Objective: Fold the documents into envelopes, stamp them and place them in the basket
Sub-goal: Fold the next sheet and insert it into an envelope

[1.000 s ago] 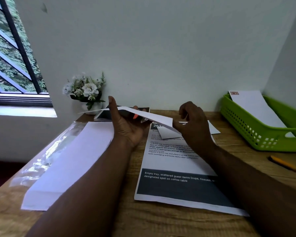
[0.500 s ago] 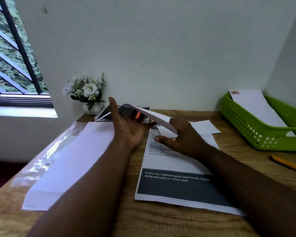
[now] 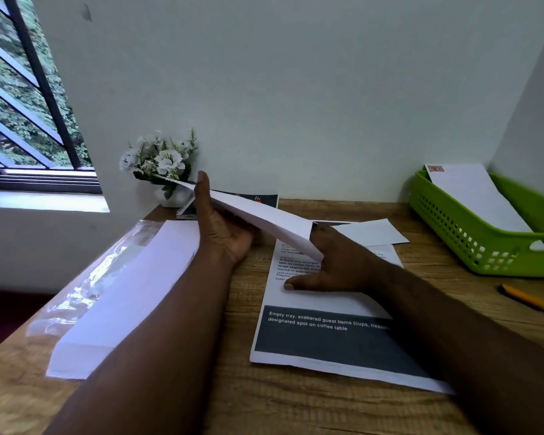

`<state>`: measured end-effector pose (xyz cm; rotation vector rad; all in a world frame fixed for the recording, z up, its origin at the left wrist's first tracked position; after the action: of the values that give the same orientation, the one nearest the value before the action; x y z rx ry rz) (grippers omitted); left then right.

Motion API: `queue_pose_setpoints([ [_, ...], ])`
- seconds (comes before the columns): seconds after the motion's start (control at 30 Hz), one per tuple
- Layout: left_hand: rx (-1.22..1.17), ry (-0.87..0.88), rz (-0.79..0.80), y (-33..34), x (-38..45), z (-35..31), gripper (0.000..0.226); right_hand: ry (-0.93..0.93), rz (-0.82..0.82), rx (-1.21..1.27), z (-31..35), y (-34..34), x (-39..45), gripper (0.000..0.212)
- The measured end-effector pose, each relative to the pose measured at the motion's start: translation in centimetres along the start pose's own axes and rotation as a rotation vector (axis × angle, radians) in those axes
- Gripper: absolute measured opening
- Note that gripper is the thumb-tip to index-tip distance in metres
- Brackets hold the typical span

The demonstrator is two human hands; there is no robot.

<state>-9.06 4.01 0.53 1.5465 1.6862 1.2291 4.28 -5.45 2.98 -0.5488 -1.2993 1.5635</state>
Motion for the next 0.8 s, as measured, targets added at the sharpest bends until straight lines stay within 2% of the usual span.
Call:
queue_pose_setpoints([
  [0.07,-0.002,-0.005,-0.008,0.1,-0.1,0.0,0.050,-0.008,0.002,0.010,-0.1,0.0,-0.1,0.082],
  [0.23,0.049,-0.100,0.074,1.2,-1.6,2.3,0.084,-0.080,-0.096,0.034,0.3,-0.6,-0.1,0.089],
  [0.33,0.081,-0.118,0.076,1.6,-2.1,3.4,0.094,-0.140,-0.112,0.099,0.3,-0.8,-0.2,0.078],
  [0.4,0.053,-0.095,0.050,1.2,-1.6,2.9,0.080,-0.159,-0.222,0.177,-0.5,-2.2,-0.6,0.065],
  [0.47,-0.007,-0.068,0.019,0.5,-1.0,2.0,0.060,-0.171,-0.429,0.231,-1.9,-4.4,-1.2,0.055],
  [0.53,-0.051,-0.036,-0.001,0.0,-0.6,1.3,0.049,-0.108,-0.562,0.212,-4.3,-5.9,-1.3,0.038],
  [0.6,-0.058,-0.029,0.014,0.1,-0.4,1.2,0.048,0.030,-0.495,0.142,-7.3,-5.6,-0.5,0.028],
  [0.73,-0.052,-0.058,0.022,0.5,-0.8,1.7,0.051,0.297,-0.120,-0.021,-12.5,-2.1,0.6,0.048],
  [0.8,-0.056,-0.047,0.026,0.6,-0.9,1.6,0.048,0.371,-0.045,0.006,-13.6,-1.1,0.6,0.047],
])
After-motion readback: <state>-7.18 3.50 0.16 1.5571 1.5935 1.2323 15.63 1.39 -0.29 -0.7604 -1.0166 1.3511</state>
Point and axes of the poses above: each hand's wrist, its own x-axis towards the middle knuckle, its own y-axis out of the palm, z = x × y, the point moved 9 cm from there along x, towards the middle knuckle, and after that the axes turned 12 degrees about y, right-handed, at the moved point
